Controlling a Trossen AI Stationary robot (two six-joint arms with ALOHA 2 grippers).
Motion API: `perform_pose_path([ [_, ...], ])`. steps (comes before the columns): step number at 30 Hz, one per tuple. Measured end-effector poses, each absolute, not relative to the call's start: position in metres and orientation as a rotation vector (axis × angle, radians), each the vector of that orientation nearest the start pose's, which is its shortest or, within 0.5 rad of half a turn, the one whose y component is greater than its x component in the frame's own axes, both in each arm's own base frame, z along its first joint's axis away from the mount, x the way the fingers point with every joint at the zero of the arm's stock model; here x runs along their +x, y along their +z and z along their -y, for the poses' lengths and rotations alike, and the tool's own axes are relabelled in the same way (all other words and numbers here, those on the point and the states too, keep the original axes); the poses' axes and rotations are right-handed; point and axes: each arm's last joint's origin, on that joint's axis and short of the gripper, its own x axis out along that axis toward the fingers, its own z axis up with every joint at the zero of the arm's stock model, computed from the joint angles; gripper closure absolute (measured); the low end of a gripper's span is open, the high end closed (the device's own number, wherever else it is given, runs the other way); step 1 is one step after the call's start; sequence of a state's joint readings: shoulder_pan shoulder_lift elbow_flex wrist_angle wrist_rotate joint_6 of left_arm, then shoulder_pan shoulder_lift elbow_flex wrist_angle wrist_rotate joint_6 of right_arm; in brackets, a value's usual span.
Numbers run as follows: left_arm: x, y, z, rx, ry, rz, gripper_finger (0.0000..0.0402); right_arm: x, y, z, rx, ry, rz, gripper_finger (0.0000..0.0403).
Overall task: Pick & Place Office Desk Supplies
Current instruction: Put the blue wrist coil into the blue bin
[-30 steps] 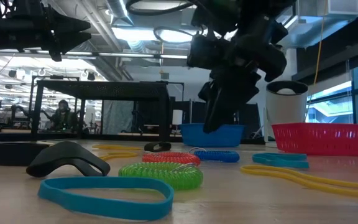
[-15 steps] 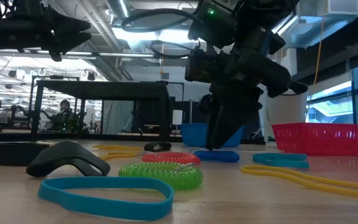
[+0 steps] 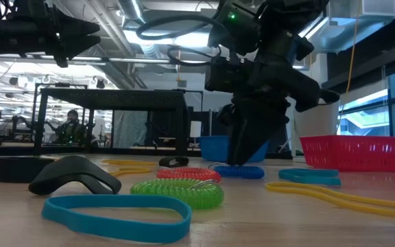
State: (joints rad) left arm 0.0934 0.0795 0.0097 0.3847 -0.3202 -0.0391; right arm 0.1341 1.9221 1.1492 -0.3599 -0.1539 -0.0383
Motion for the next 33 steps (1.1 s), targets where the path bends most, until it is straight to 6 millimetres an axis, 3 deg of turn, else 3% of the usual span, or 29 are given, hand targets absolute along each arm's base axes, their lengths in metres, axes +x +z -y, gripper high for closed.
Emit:
perform_pose_path([
  [8,0.095,0.197,-0.018,-0.074,0.404,0.323,0.0208,0.362,0.134,-0.053,-0.033,0.267,-1.169,0.0271],
  [17,0.095,0.197,-0.018,-0.074,0.404,0.323,0.0208,0.357,0.132,-0.047,-0.147,0.1,-1.23,0.0271],
  [22,0.095,0.197,-0.018,-0.074,0.404,0.323,0.0208,0.357,0.132,-0.047,-0.139,0.084,-1.228,0.0271],
  [33,0.095,0.197,-0.018,-0.074,0.404,0.323,0.0208,0.357,0.133,-0.042,-0.021,-0.182,-1.204,0.0272],
])
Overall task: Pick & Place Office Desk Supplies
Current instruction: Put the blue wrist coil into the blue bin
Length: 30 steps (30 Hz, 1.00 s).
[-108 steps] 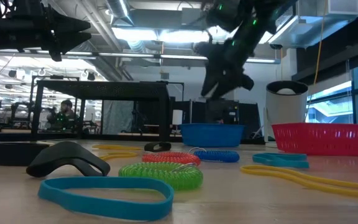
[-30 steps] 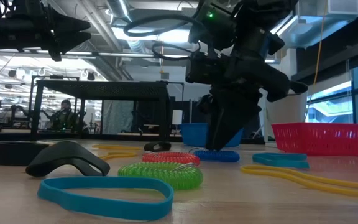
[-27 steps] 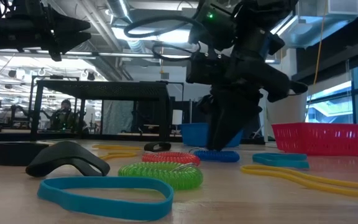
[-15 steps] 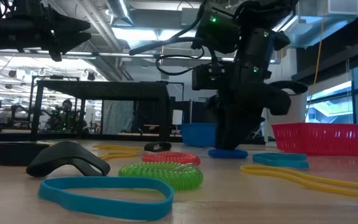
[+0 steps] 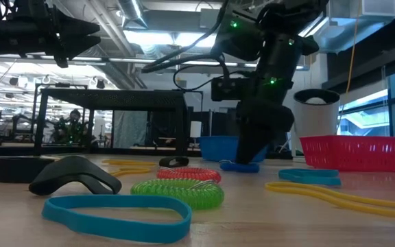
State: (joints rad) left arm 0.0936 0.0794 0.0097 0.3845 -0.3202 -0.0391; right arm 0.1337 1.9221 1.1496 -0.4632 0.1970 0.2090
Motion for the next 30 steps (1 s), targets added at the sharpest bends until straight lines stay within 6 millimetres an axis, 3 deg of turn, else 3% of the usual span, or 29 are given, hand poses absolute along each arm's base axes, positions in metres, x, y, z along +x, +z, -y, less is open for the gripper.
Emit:
perform_pose_path([
  [5,0.095,0.197,-0.018,-0.074,0.404,0.323,0.0208,0.357,0.133,-0.042,0.062,-0.246,-1.195,0.0294],
  [13,0.095,0.197,-0.018,-0.074,0.404,0.323,0.0208,0.358,0.133,-0.042,0.079,-0.26,-1.185,0.0393],
  [22,0.095,0.197,-0.018,-0.074,0.404,0.323,0.0208,0.361,0.136,-0.042,0.072,-0.281,-1.141,0.0399],
  [30,0.095,0.197,-0.018,-0.074,0.404,0.321,0.0208,0.363,0.163,-0.038,0.084,-0.405,-0.97,0.0401],
])
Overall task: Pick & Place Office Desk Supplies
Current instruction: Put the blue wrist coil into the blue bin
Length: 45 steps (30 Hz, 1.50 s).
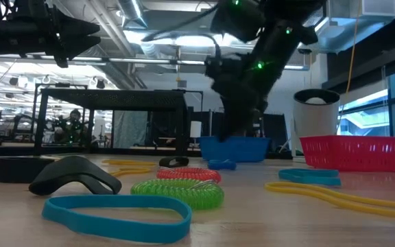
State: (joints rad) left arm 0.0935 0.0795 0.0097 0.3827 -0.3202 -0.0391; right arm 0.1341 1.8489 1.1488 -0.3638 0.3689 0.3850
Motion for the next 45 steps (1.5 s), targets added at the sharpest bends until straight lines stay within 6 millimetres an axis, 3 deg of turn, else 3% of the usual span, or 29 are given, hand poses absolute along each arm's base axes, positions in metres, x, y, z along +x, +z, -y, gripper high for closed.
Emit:
perform_pose_path([
  [7,0.095,0.197,-0.018,-0.074,0.404,0.322,0.0208,0.361,0.173,-0.039,0.215,-0.413,-0.933,0.0391],
  [15,0.095,0.197,-0.018,-0.074,0.404,0.323,0.0208,0.361,0.172,-0.039,0.182,-0.395,-0.947,0.0314],
  [23,0.095,0.197,-0.018,-0.074,0.404,0.323,0.0208,0.371,0.142,-0.032,0.107,-0.375,-1.005,0.0224],
  [29,0.095,0.197,-0.018,-0.074,0.405,0.323,0.0208,0.376,0.119,-0.016,0.026,-0.345,-1.077,0.0195],
  [37,0.095,0.197,-0.018,-0.074,0.404,0.323,0.0208,0.379,0.111,-0.009,0.052,-0.288,-1.093,0.0215],
  [45,0.095,0.197,-0.018,-0.074,0.404,0.323,0.0208,0.381,0.11,-0.011,0.1,-0.299,-1.068,0.0322],
])
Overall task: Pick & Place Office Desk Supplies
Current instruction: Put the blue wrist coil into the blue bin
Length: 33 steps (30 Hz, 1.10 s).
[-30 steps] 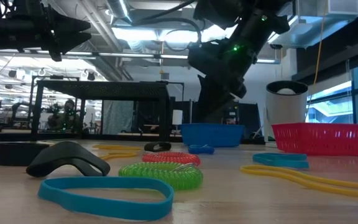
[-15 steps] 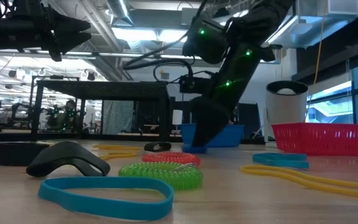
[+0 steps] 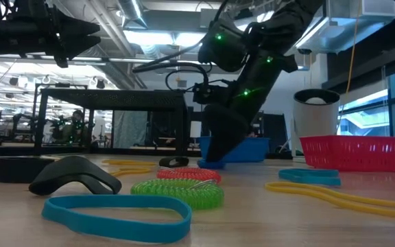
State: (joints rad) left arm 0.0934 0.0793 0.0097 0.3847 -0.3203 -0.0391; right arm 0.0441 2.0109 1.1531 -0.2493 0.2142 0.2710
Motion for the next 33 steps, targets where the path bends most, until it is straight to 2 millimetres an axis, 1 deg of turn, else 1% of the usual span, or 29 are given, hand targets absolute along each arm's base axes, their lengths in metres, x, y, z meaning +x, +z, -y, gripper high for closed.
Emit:
perform_pose_path([
  [3,0.095,0.197,-0.018,-0.074,0.404,0.323,0.0208,0.381,0.11,-0.011,0.14,-0.319,-1.059,0.037],
  [5,0.095,0.197,-0.018,-0.074,0.404,0.323,0.0208,0.381,0.11,-0.011,0.16,-0.332,-1.054,0.0389],
  [9,0.095,0.197,-0.018,-0.074,0.404,0.323,0.0208,0.381,0.113,-0.013,0.202,-0.357,-1.028,0.0384],
  [13,0.095,0.197,-0.018,-0.074,0.404,0.324,0.0208,0.377,0.126,-0.018,0.173,-0.39,-0.995,0.0385],
  [18,0.095,0.197,-0.018,-0.074,0.404,0.323,0.0208,0.376,0.173,-0.027,0.172,-0.479,-0.783,0.0389],
  [20,0.095,0.197,-0.018,-0.074,0.404,0.324,0.0208,0.375,0.187,-0.033,0.159,-0.508,-0.694,0.0388],
  [22,0.095,0.197,-0.018,-0.074,0.404,0.323,0.0208,0.374,0.208,-0.042,0.16,-0.511,-0.568,0.0388],
  [25,0.095,0.197,-0.018,-0.074,0.404,0.323,0.0208,0.376,0.237,-0.059,0.132,-0.432,-0.389,0.0388],
  [30,0.095,0.197,-0.018,-0.074,0.404,0.324,0.0208,0.375,0.275,-0.089,0.006,-0.223,-0.137,0.0388],
  [33,0.095,0.197,-0.018,-0.074,0.404,0.323,0.0208,0.371,0.286,-0.098,-0.054,-0.139,-0.081,0.0388],
])
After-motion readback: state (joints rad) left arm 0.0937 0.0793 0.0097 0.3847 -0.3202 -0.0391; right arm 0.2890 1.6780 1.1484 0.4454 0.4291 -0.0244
